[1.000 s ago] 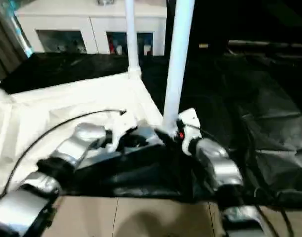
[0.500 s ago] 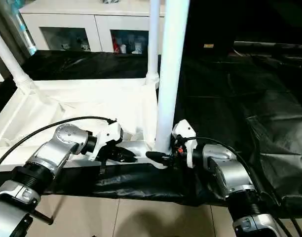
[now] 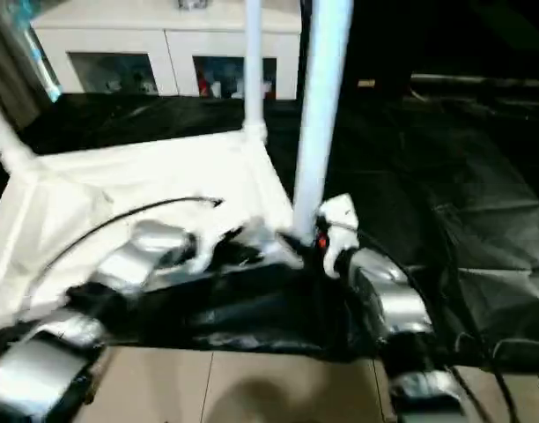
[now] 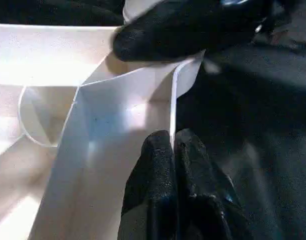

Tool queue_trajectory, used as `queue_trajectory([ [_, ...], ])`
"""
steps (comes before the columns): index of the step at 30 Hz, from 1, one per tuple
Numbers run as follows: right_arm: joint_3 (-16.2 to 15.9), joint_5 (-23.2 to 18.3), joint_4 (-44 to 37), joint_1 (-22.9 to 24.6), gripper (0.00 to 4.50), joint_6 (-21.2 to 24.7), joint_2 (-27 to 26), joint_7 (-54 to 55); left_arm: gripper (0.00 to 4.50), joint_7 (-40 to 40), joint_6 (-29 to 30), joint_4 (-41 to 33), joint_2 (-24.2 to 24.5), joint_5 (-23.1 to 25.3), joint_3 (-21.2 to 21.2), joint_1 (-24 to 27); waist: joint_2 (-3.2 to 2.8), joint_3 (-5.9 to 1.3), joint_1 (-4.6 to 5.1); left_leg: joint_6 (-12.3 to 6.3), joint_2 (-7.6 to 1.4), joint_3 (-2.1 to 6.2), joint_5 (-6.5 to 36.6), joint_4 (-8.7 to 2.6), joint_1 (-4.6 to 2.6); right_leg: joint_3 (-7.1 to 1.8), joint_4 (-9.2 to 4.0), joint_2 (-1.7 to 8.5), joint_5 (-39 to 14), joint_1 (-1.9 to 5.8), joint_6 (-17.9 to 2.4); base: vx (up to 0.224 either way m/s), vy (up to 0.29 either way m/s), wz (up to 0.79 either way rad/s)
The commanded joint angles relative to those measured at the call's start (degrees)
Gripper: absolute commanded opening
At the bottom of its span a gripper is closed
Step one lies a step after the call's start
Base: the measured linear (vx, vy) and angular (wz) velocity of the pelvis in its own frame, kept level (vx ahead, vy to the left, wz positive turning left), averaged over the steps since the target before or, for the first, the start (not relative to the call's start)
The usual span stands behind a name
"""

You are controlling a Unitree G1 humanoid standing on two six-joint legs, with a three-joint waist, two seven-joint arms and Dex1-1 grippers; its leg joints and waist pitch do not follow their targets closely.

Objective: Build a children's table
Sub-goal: Rotate leg to tighten

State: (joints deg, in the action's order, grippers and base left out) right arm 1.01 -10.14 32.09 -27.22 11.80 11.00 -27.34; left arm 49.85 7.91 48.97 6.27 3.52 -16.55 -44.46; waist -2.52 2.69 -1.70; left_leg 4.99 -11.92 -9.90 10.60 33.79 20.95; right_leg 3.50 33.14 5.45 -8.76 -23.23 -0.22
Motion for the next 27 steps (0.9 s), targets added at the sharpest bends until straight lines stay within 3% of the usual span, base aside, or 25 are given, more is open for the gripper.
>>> queue_trajectory([
  [1, -0.2, 1.9, 4.6, 1.0, 2.73, 1.3, -2.1, 5.6, 0.0, -6.9, 0.3, 1.6, -1.4, 0.1, 2.3, -2.5, 0.56, -3.7, 0.2, -1.78, -0.11, -0.36, 14.2, -4.13, -0.49, -1.32, -4.29, 1.84, -19.0, 2.79, -11.1, 0.0, 0.0, 0.0],
  [2, 0.3, 2.3, 6.5, -0.1, 2.73, 1.0, -4.0, 8.6, 0.0, -9.1, 0.0, 3.2, -2.8, 0.4, 2.6, -3.4, -0.04, -3.79, 0.11, -1.97, -0.13, -0.25, 14.0, -4.12, -0.38, -1.31, -4.2, 1.95, -18.6, 2.81, -11.2, 0.0, 0.0, 0.0],
  [4, 0.1, 2.3, 7.5, -0.8, 2.73, 0.7, -5.3, 9.4, 0.0, -9.5, -0.6, 4.0, -3.8, 0.4, 2.4, -3.9, 0.26, -3.87, 0.28, -2.16, -0.06, -0.27, 13.6, -4.13, -0.27, -1.23, -4.22, 1.8, -17.3, 2.91, -11.4, 0.0, 0.0, 0.0],
  [7, -0.5, 1.2, 6.7, -1.0, 2.73, 0.2, -6.4, 5.9, 0.0, -8.6, -1.4, 4.6, -4.1, 0.6, 1.8, -4.0, 0.1, -3.88, 0.1, -3.18, -0.04, -0.26, 13.8, -4.1, -0.14, -1.14, -4.15, 1.83, -16.3, 3.09, -11.7, 0.0, 0.0, 0.0],
  [8, -0.6, 0.7, 6.0, -1.0, 3.43, 0.1, -6.5, 4.3, 0.0, -8.0, -1.8, 4.7, -4.1, 0.6, 1.7, -3.9, 0.16, -3.94, 0.1, -3.47, -0.12, -0.26, 13.6, -4.07, -0.16, -1.16, -4.09, 1.85, -15.7, 3.11, -11.9, 0.0, 0.0, 0.0],
  [10, -1.0, 0.2, 5.0, -0.9, 3.45, -0.1, -6.1, 2.1, 0.0, -6.8, -2.6, 4.8, -3.8, 0.6, 1.5, -3.8, 0.2, -3.94, 0.06, -3.76, -0.2, -0.25, 13.7, -4.09, -0.17, -1.15, -4.04, 1.89, -15.3, 3.12, -12.3, 0.0, 0.0, 0.0],
  [14, -3.4, 0.0, 2.1, -0.1, 3.85, -0.4, -2.8, -5.9, 0.0, 0.0, -4.3, 3.9, -1.9, -0.5, 1.3, -2.7, 0.43, -4.01, 0.12, -4.47, -0.21, -0.14, 12.8, -4.08, 0.11, -1.05, -3.83, 1.93, -14.2, 3.53, -12.6, 0.0, 0.0, 0.0],
  [18, -5.8, -0.4, -1.3, 1.7, 3.85, -0.7, 1.1, -13.9, 0.0, 6.9, -5.7, 1.1, 0.5, -1.3, 0.1, -0.9, 0.6, -4.08, -0.08, -5.88, -0.37, -0.25, 10.5, -3.86, 0.28, -1.22, -3.46, 2.09, -11.2, 3.72, -13.7, 0.0, 0.0, 0.0],
  [19, -7.5, -1.2, -5.1, 3.5, 3.85, -0.3, 5.1, -21.3, 0.0, 14.1, -6.0, -2.6, 3.3, -2.5, -1.2, 1.4, 0.47, -4.25, -0.21, -6.26, -0.52, -0.11, 9.3, -3.85, 0.22, -1.17, -3.11, 2.02, -9.0, 3.9, -14.4, 0.0, 0.0, 0.0],
  [20, -7.8, -1.7, -6.1, 4.0, 3.85, 0.0, 6.5, -23.5, 0.0, 16.5, -5.9, -4.1, 4.5, -2.8, -1.9, 2.3, 0.6, -4.28, -0.35, -7.42, -0.7, -0.34, 8.2, -3.62, 0.08, -1.27, -2.79, 1.87, -6.0, 3.77, -15.5, 0.0, 0.0, 0.0],
  [22, -7.8, -1.9, -6.9, 4.4, 3.85, 0.4, 7.7, -25.8, 0.0, 18.8, -5.7, -5.5, 5.7, -3.0, -2.4, 3.1, 0.23, -4.27, -0.49, -8.05, -0.87, -0.43, 7.9, -3.61, 0.09, -1.16, -2.43, 1.79, -4.3, 3.56, -16.8, 0.0, 0.0, 0.0],
  [27, -8.1, -3.1, -9.9, 5.6, 3.85, 1.1, 11.4, -32.4, 0.0, 25.4, -4.6, -9.7, 9.6, -3.7, -3.6, 5.9, 0.32, -3.92, -1.02, -6.12, -1.24, -0.73, 11.4, -3.94, -0.52, -1.34, -2.68, 1.81, -8.4, 3.11, -16.7, 0.0, 0.0, 0.0],
])
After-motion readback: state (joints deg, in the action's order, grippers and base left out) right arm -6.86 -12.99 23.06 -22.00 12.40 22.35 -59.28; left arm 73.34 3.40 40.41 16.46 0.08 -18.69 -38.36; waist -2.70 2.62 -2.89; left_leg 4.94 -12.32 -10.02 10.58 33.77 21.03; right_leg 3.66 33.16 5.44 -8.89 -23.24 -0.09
